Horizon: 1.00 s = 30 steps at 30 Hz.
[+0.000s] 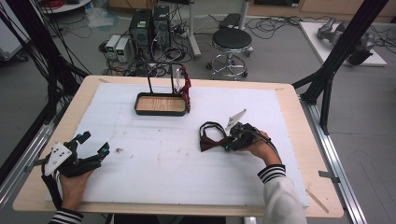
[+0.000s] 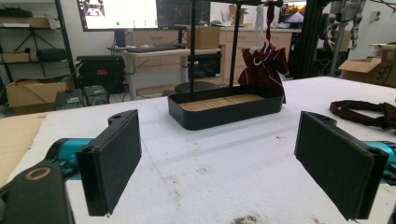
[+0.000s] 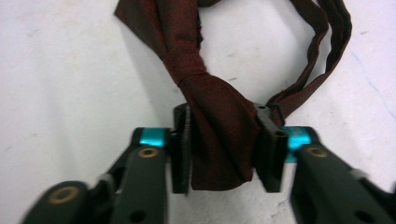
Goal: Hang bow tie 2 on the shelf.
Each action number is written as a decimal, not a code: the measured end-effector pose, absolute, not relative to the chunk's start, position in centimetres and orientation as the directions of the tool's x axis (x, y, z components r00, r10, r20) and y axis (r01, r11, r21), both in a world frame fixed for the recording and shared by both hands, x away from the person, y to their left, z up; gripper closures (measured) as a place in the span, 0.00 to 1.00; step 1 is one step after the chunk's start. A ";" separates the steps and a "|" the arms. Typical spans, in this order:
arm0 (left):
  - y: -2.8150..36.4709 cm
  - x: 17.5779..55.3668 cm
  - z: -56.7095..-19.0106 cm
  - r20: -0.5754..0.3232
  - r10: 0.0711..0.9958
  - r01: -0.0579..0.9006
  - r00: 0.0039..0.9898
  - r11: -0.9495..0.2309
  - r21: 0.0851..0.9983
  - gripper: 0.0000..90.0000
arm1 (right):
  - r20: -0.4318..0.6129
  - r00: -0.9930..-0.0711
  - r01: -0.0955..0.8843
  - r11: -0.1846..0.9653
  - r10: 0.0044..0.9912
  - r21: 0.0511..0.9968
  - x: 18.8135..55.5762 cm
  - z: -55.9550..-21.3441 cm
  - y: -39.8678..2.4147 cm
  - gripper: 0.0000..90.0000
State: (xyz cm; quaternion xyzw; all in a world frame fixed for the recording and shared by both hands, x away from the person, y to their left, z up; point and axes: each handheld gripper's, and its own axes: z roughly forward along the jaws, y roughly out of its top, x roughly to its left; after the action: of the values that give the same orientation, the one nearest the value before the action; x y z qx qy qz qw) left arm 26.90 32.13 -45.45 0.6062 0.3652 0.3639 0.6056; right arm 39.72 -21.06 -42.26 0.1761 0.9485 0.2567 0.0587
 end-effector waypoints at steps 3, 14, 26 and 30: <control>32.1 26.9 -45.4 -0.001 0.884 0.001 0.468 0.001 1.000 0.17 | -0.010 -0.934 0.303 0.807 0.357 0.506 39.7 -42.2 -21.0 0.81; 32.0 26.9 -45.4 0.014 0.885 -0.002 0.465 -0.015 1.000 0.17 | -0.001 -0.939 0.293 0.801 0.344 0.522 39.4 -42.1 -20.8 0.87; 31.8 27.1 -45.3 0.017 0.881 0.017 0.472 -0.029 0.999 0.17 | -0.027 -0.929 0.280 0.750 0.369 0.600 38.2 -41.0 -21.0 0.86; 31.6 27.4 -44.6 0.021 0.868 0.025 0.497 -0.038 0.999 0.17 | -0.026 -0.928 0.266 0.712 0.371 0.650 37.9 -40.2 -20.9 0.86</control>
State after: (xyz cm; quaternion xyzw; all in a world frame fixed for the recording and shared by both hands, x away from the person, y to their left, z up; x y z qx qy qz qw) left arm 27.42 31.63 -44.63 0.6275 0.3554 0.3538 0.5956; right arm 37.92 -20.90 -40.20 0.1726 0.9219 0.3382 0.0773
